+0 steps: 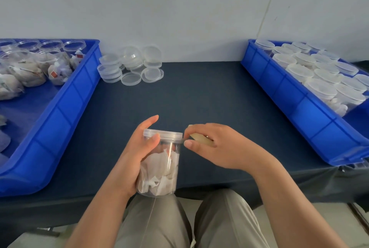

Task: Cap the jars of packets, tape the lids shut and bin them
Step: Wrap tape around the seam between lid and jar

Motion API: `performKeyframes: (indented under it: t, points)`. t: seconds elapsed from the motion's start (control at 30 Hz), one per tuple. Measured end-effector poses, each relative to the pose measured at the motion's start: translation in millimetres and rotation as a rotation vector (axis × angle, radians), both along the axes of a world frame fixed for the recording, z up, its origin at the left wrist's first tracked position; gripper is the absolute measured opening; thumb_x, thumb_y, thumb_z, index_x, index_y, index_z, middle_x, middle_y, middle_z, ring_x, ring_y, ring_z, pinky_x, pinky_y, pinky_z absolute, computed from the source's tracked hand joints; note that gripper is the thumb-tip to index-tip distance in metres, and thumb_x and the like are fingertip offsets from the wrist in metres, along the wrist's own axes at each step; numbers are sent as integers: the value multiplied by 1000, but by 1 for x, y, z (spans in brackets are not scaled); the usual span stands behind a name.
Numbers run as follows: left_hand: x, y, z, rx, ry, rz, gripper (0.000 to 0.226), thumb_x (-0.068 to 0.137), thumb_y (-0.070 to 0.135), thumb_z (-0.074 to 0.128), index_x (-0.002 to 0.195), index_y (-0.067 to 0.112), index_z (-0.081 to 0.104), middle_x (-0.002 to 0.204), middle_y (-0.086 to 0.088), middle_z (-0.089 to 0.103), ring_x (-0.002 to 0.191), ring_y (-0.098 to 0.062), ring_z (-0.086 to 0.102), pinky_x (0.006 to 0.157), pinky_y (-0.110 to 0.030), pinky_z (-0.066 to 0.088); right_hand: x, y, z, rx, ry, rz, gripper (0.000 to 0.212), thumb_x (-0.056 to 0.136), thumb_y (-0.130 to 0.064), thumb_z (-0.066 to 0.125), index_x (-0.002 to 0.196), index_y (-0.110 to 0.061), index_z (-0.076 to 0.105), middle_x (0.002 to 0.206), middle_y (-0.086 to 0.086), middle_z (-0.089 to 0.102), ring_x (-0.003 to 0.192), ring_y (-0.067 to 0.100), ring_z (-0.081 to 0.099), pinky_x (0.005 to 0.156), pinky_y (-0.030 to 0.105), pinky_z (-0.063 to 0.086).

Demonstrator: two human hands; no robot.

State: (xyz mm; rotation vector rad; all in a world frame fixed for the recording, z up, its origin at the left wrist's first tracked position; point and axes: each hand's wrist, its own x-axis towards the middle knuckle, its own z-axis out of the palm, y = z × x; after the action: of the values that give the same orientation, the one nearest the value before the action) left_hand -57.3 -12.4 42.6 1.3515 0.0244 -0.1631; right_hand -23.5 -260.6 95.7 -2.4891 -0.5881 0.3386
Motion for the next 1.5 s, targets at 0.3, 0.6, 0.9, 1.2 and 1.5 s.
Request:
performKeyframes:
  t: [0.3,0.6,0.9,1.2,1.5]
  points:
    - [-1,-3,4,-61,7,-81,87,70,72,86,147,50,55,132,-3,72,116,-29,74,82,-37,63,-4,-3,-1,83,77,-26,34,100,-75,44,122,-53,58,107,-28,65,93,-6,59,80,22,44]
    - [1,-2,4,-39,-10,-166,84,72,75,83,138,26,67,132,-19,69,108,-31,73,83,-40,62,0,-2,4,119,142,-47,53,87,-88,48,127,-55,54,102,-42,57,93,-8,57,85,24,46]
    - [2,-5,10,74,-191,-231,88,88,73,69,153,16,52,141,-22,64,128,-44,64,98,-52,57,-5,0,2,305,237,85,48,92,-71,55,130,-42,63,112,-22,66,95,11,61,86,36,53]
    - [-1,-13,33,449,-203,11,57,95,81,33,145,59,51,136,40,58,128,17,53,105,-24,44,-8,4,3,358,197,-33,38,99,-74,50,130,-55,62,99,-29,66,81,-3,56,78,22,44]
    - [-5,-34,39,647,-241,166,95,66,90,58,150,50,38,119,48,56,109,16,60,74,-6,49,-13,13,3,316,164,-113,51,88,-90,44,126,-60,60,112,-22,70,90,10,63,84,35,56]
